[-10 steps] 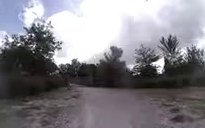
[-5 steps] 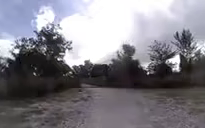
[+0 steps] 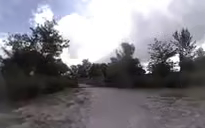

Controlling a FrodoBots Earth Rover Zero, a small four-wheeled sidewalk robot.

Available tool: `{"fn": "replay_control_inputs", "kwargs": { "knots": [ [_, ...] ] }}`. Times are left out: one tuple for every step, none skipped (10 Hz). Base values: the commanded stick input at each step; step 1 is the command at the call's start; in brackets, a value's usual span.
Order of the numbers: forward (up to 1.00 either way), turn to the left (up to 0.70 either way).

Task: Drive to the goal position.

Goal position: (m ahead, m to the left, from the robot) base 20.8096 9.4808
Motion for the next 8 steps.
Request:
{"fn": "replay_control_inputs", "kwargs": {
  "knots": [
    [0.70, 0.00],
    [0.70, 0.00],
    [0.70, 0.00],
    [0.70, 0.00],
    [0.70, 0.00],
    [0.70, 0.00],
    [0.70, 0.00],
    [0.70, 0.00]
  ]
}}
